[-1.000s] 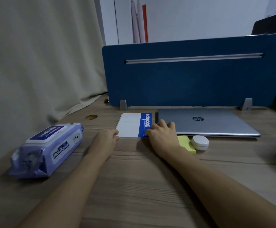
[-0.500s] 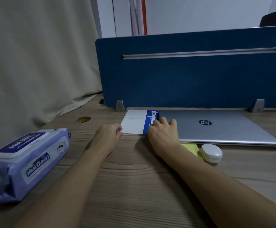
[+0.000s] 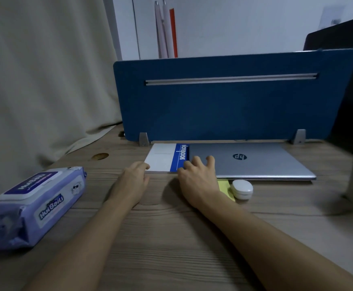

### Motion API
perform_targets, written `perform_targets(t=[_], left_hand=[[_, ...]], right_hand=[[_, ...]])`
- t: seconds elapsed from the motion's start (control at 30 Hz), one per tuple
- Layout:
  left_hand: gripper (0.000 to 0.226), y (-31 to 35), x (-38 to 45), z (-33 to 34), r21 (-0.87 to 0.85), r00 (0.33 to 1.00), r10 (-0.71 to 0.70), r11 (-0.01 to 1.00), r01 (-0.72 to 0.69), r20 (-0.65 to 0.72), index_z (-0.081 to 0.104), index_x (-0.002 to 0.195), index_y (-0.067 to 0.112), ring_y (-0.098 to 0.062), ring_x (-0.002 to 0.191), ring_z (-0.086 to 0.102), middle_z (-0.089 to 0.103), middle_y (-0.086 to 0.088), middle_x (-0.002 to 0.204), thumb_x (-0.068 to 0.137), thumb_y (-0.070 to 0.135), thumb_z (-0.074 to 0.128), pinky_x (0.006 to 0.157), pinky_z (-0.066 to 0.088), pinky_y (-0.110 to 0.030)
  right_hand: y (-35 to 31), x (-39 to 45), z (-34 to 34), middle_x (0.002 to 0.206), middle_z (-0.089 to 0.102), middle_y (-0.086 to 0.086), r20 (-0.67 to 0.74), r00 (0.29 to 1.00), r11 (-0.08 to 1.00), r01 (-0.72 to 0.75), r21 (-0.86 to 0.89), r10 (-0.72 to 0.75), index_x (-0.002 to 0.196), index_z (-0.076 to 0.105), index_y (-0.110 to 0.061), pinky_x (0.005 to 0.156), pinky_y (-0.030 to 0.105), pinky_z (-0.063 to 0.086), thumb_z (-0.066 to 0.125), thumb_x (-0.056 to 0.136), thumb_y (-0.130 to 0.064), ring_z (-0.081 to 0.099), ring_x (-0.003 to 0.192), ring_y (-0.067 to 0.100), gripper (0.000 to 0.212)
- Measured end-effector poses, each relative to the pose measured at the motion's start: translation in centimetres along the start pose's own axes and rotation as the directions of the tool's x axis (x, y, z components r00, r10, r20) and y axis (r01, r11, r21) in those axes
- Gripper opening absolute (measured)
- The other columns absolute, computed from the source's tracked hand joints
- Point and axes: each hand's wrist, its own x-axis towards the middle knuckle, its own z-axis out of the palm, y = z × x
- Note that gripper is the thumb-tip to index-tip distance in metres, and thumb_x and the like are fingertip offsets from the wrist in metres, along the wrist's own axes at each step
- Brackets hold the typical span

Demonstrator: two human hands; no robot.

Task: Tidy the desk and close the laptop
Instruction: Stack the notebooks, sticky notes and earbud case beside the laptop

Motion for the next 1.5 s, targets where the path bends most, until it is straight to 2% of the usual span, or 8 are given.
perform_targets(t=[0.17, 0.37, 0.6, 0.7, 0.9, 1.2, 1.33, 1.5], left_hand=[[0.036, 2.7, -2.8, -0.1, -0.071, 0.997, 0.07, 0.995, -0.067, 0.039, 0.054, 0.129, 0.024, -0.014, 0.11, 0.058, 0.056, 0.003, 0.131, 0.093, 0.026, 0.06, 0.093, 0.051, -0.038], [0.037, 6.7, -4.6, 0.6, -0.121, 0.984, 0.173, 0.978, -0.167, 0.039, 0.053, 0.13, 0.029, -0.015, 0.108, 0.058, 0.06, 0.004, 0.126, 0.094, 0.033, 0.058, 0.09, 0.051, -0.037], [0.044, 8.1, -2.7, 2.1, -0.114, 0.988, 0.144, 0.984, -0.137, 0.057, 0.052, 0.137, 0.027, -0.018, 0.124, 0.05, 0.058, 0.002, 0.134, 0.095, 0.038, 0.059, 0.096, 0.049, -0.038], [0.038, 9.0, -1.5, 3.0, -0.093, 0.987, 0.155, 0.984, -0.15, 0.052, 0.057, 0.131, 0.027, -0.02, 0.118, 0.054, 0.063, 0.001, 0.125, 0.095, 0.038, 0.059, 0.094, 0.049, -0.039], [0.04, 9.7, 0.5, 4.6, -0.012, 0.985, 0.17, 0.985, -0.17, 0.019, 0.059, 0.128, 0.029, -0.021, 0.118, 0.054, 0.065, 0.0, 0.124, 0.093, 0.048, 0.057, 0.092, 0.044, -0.036], [0.043, 9.3, 2.7, 6.3, -0.004, 0.991, 0.135, 0.991, -0.135, -0.001, 0.06, 0.128, 0.031, -0.02, 0.118, 0.052, 0.063, 0.003, 0.128, 0.09, 0.05, 0.061, 0.09, 0.044, -0.039], [0.045, 9.5, 2.6, 6.0, -0.01, 0.993, 0.117, 0.993, -0.117, 0.012, 0.058, 0.131, 0.03, -0.021, 0.121, 0.051, 0.062, 0.001, 0.13, 0.09, 0.049, 0.061, 0.091, 0.045, -0.039], [0.039, 9.5, 1.2, 4.8, -0.106, 0.99, 0.142, 0.985, -0.138, 0.026, 0.058, 0.13, 0.029, -0.019, 0.121, 0.049, 0.061, 0.003, 0.129, 0.093, 0.041, 0.06, 0.095, 0.047, -0.04]], right_hand=[[3.6, -3.8, -1.9, 0.108, 0.066, -0.004, -0.086, 0.989, 0.989, -0.112, 0.092, 0.12, 0.103, 0.066, -0.026, 0.106, 0.059, 0.018, 0.034, 0.096, -0.05, 0.051, 0.113, 0.021, 0.041], [12.2, -9.5, -2.5, 0.119, 0.065, -0.006, -0.168, 0.924, 0.936, -0.321, 0.147, 0.343, 0.116, 0.063, -0.03, 0.104, 0.052, 0.026, 0.05, 0.095, -0.035, 0.05, 0.118, 0.021, 0.026], [19.9, -11.6, 0.1, 0.148, 0.039, 0.014, 0.169, 0.839, 0.801, -0.544, 0.249, 0.517, 0.14, 0.043, -0.023, 0.11, 0.049, 0.029, 0.05, 0.097, -0.038, 0.033, 0.133, 0.038, 0.047], [20.5, -10.5, 1.2, 0.147, 0.038, 0.018, 0.186, 0.849, 0.821, -0.526, 0.222, 0.494, 0.131, 0.051, -0.024, 0.11, 0.049, 0.029, 0.051, 0.096, -0.037, 0.033, 0.134, 0.04, 0.037], [21.8, -9.1, 2.1, 0.112, 0.054, 0.007, 0.132, 0.847, 0.824, -0.532, 0.194, 0.515, 0.104, 0.059, -0.028, 0.088, 0.05, 0.045, 0.059, 0.092, -0.036, 0.047, 0.106, 0.036, 0.015], [22.8, -7.3, 3.3, 0.114, 0.054, 0.007, 0.097, 0.862, 0.837, -0.507, 0.204, 0.498, 0.103, 0.059, -0.028, 0.083, 0.044, 0.045, 0.061, 0.089, -0.021, 0.048, 0.102, 0.034, 0.015], [22.7, -7.3, 2.8, 0.121, 0.054, 0.007, 0.103, 0.864, 0.838, -0.504, 0.21, 0.493, 0.105, 0.06, -0.028, 0.089, 0.047, 0.043, 0.061, 0.09, -0.026, 0.048, 0.111, 0.034, 0.015], [21.8, -8.2, 1.9, 0.131, 0.054, 0.003, 0.063, 0.894, 0.873, -0.447, 0.195, 0.443, 0.12, 0.06, -0.028, 0.107, 0.056, 0.025, 0.057, 0.092, -0.037, 0.041, 0.127, 0.028, 0.029]])
